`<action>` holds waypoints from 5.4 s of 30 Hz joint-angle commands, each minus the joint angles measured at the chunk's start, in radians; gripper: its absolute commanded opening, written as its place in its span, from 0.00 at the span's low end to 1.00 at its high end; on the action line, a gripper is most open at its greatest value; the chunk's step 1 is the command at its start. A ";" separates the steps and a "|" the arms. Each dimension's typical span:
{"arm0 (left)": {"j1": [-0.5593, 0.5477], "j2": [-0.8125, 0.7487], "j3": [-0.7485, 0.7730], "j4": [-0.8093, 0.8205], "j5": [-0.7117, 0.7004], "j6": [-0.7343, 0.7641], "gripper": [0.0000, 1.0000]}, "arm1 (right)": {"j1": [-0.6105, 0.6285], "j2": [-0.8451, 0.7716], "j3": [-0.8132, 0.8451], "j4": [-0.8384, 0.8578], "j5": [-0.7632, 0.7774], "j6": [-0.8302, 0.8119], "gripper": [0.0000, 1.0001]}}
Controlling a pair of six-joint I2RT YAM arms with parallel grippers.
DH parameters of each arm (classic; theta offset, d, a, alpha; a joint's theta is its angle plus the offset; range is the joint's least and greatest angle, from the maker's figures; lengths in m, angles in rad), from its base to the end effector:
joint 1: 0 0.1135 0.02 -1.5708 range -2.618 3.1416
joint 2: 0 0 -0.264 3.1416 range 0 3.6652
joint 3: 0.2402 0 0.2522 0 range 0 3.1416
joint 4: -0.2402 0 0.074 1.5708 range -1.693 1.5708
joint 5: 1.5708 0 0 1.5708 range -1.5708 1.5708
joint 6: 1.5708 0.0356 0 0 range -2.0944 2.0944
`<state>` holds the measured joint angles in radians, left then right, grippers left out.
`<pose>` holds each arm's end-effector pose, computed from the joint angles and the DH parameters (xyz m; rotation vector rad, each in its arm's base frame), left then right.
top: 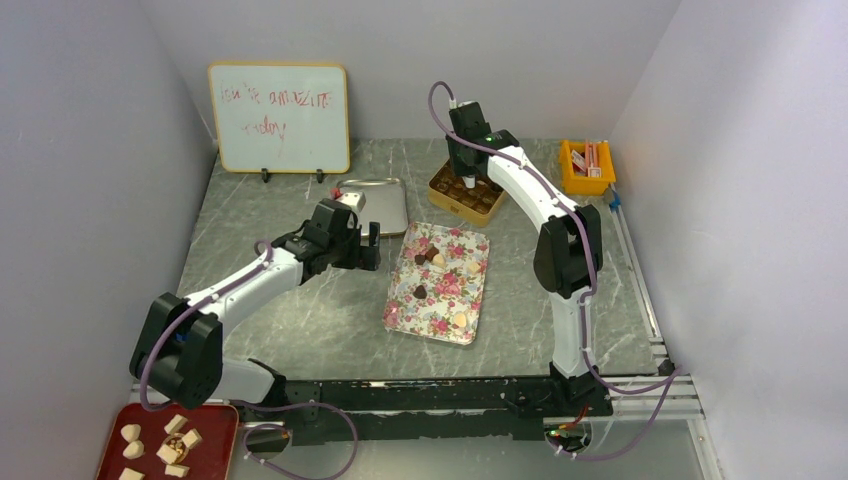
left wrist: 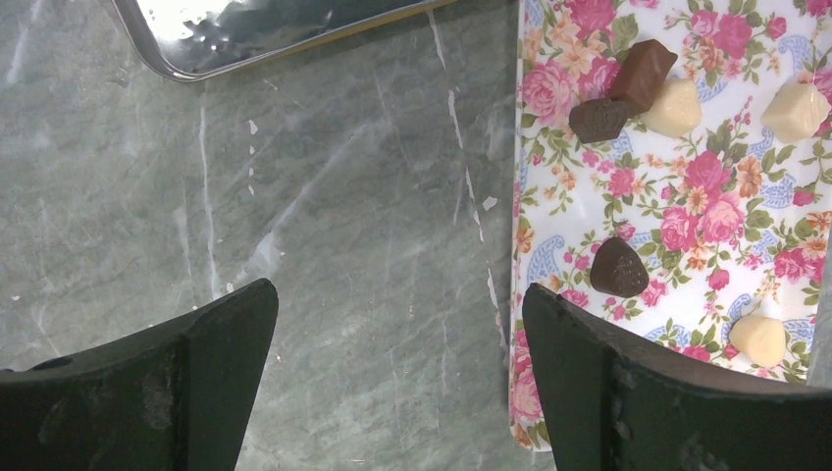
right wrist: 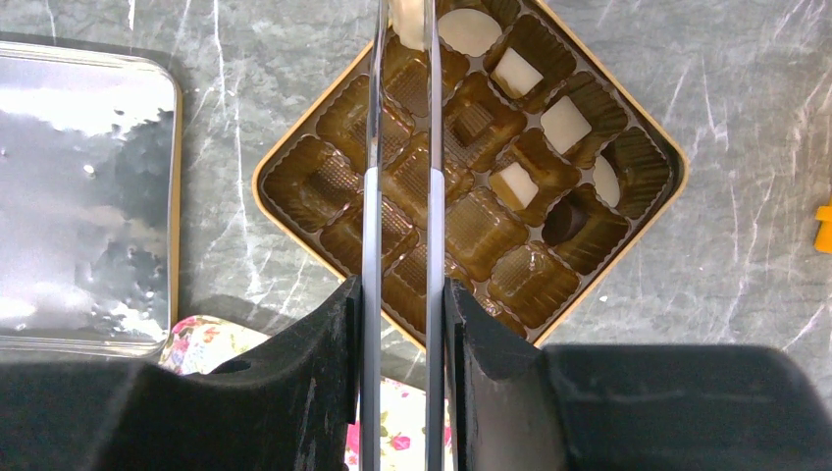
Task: Pack the chocolate
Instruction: Place the fake chocolate in the packing box, then place the clamp at the center of the board.
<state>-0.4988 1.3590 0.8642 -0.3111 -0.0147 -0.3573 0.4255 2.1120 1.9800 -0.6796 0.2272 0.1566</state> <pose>0.2501 -0.1356 0.2290 0.1634 2.4064 -0.3866 0.4419 0.1915 0.2882 -0.2093 2.3464 0.0122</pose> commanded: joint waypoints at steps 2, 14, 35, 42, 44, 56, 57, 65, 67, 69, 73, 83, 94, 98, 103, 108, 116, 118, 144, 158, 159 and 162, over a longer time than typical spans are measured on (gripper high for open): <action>0.003 0.009 0.027 0.027 0.016 -0.006 1.00 | -0.006 -0.010 0.011 0.044 0.019 -0.002 0.26; 0.003 0.009 0.035 0.024 0.018 -0.011 1.00 | -0.010 -0.029 -0.019 0.053 0.022 -0.001 0.31; 0.003 0.002 0.029 0.026 0.022 -0.017 1.00 | -0.013 -0.050 -0.036 0.057 0.026 0.000 0.36; 0.003 -0.009 0.025 0.025 0.022 -0.020 1.00 | -0.013 -0.078 -0.016 0.045 0.038 -0.002 0.36; 0.003 -0.013 0.025 0.023 0.022 -0.020 1.00 | -0.012 -0.095 -0.014 0.037 0.046 0.000 0.36; 0.003 -0.060 0.014 0.009 0.025 -0.030 1.00 | -0.012 -0.306 -0.198 0.026 0.131 0.080 0.35; 0.002 -0.066 0.011 0.008 0.027 -0.033 1.00 | -0.012 -0.330 -0.227 0.031 0.137 0.092 0.35; 0.000 -0.113 -0.007 -0.015 0.038 -0.036 1.00 | -0.007 -0.566 -0.478 0.062 0.153 0.181 0.32; 0.000 -0.124 -0.013 -0.021 0.042 -0.034 1.00 | -0.001 -0.618 -0.533 0.064 0.153 0.189 0.30; -0.001 -0.135 -0.019 -0.024 0.050 -0.035 1.00 | 0.004 -0.666 -0.585 0.064 0.156 0.212 0.28; -0.004 -0.152 -0.026 -0.033 0.060 -0.030 1.00 | 0.005 -0.752 -0.677 0.058 0.159 0.243 0.24; -0.012 -0.207 -0.076 -0.030 0.097 -0.038 1.00 | 0.005 -0.913 -0.814 -0.028 0.216 0.322 0.22; -0.013 -0.236 -0.049 -0.091 0.053 -0.004 1.00 | 0.005 -0.944 -0.957 -0.029 0.239 0.328 0.21; -0.013 -0.233 -0.069 -0.072 0.063 -0.014 1.00 | 0.005 -0.962 -0.999 -0.020 0.246 0.323 0.21; -0.013 -0.243 -0.069 -0.080 0.049 -0.006 1.00 | 0.005 -0.930 -1.026 -0.019 0.295 0.295 0.22; -0.013 -0.253 -0.091 -0.063 0.057 -0.019 1.00 | 0.004 -0.863 -1.049 0.024 0.316 0.290 0.22; -0.012 -0.283 -0.107 -0.072 0.052 -0.022 1.00 | -0.001 -0.746 -1.069 0.125 0.362 0.265 0.22; -0.013 -0.288 -0.111 -0.072 0.053 -0.024 1.00 | -0.006 -0.719 -1.073 0.151 0.364 0.262 0.22; -0.014 -0.276 -0.122 -0.044 0.051 -0.034 1.00 | -0.066 -0.521 -1.087 0.148 0.319 0.280 0.27; -0.012 -0.265 -0.125 -0.036 0.047 -0.031 1.00 | -0.068 -0.451 -1.046 0.098 0.295 0.318 0.49; -0.012 -0.264 -0.125 -0.036 0.047 -0.032 1.00 | -0.068 -0.452 -1.041 0.096 0.296 0.319 0.53; -0.012 -0.262 -0.125 -0.034 0.048 -0.031 1.00 | -0.068 -0.460 -1.026 0.091 0.297 0.320 0.56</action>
<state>-0.5083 1.0912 0.7406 -0.3790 0.0368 -0.3832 0.3603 1.6466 0.9157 -0.5682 0.5411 0.4561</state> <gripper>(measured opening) 0.996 0.548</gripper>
